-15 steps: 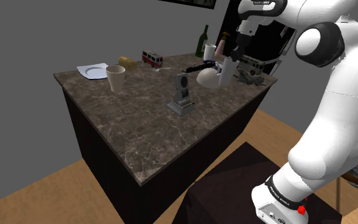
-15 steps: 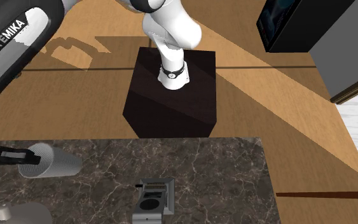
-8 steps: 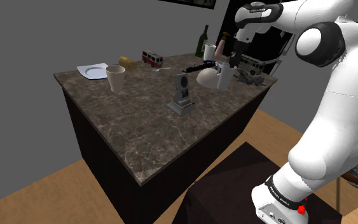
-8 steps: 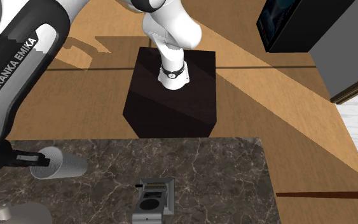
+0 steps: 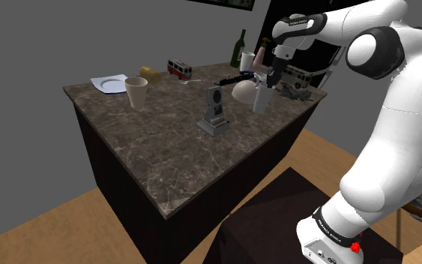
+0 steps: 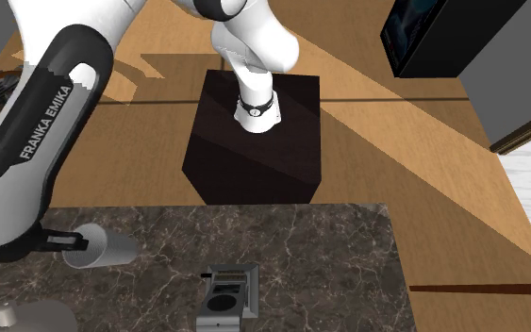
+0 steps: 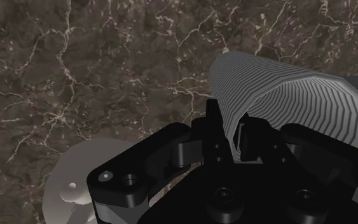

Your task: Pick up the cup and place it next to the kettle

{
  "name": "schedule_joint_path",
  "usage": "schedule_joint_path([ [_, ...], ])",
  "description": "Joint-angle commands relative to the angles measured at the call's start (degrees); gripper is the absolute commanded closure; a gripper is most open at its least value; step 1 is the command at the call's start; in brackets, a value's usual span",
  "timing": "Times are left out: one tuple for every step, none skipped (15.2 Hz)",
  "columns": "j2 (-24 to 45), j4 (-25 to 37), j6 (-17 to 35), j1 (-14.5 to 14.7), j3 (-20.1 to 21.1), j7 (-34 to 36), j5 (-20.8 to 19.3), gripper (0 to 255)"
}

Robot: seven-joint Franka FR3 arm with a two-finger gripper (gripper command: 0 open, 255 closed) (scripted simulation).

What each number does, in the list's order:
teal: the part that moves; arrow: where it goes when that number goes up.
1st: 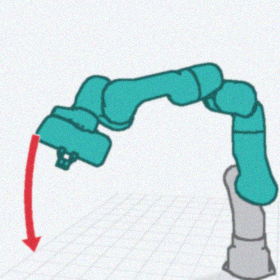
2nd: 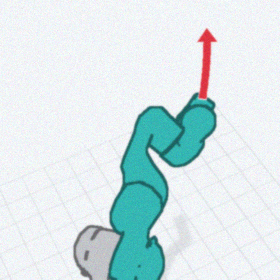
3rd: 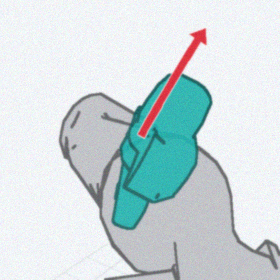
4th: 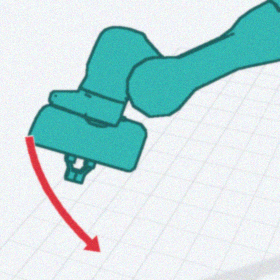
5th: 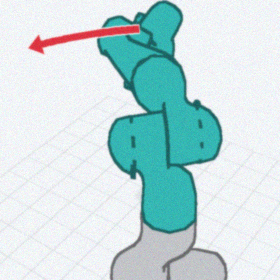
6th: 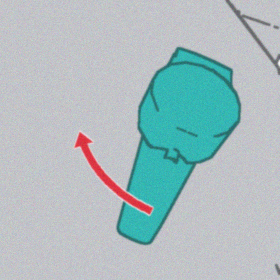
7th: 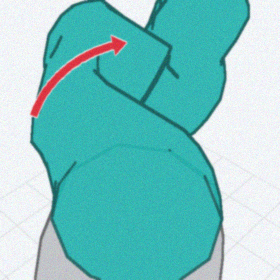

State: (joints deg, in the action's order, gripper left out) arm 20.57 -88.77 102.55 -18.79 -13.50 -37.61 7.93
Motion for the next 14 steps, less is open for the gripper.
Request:
schedule_joint_path([
  [0.1,-1.4,1.5,0.0,0.0,-0.2,0.1,255],
  [0.3,-1.9,2.2,0.0,0.0,-0.3,0.1,255],
  [0.5,-2.4,2.9,0.0,0.1,-0.3,0.2,255],
  [0.6,-2.9,3.6,0.0,0.1,-0.4,0.3,255],
  [0.8,-3.4,4.3,0.0,0.1,-0.5,0.3,255],
  [1.0,-3.9,5.0,0.0,0.1,-0.6,0.4,255],
  [1.3,-4.4,5.6,0.0,0.2,-0.6,0.5,255],
  [1.6,-5.0,6.6,0.0,0.2,-0.8,0.6,255],
  [1.6,-5.0,6.6,0.0,0.2,-0.8,0.6,255],
  [1.6,-5.0,6.6,0.0,0.2,-0.8,0.6,255],
  [1.6,-5.0,6.6,0.0,0.2,-0.8,0.6,255],
  [1.6,-5.0,6.6,0.0,0.2,-0.8,0.6,255],
  [1.6,-5.0,6.6,0.0,0.2,-0.8,0.6,255],
  [1.6,-5.0,6.6,0.0,0.2,-0.8,0.6,255],
])
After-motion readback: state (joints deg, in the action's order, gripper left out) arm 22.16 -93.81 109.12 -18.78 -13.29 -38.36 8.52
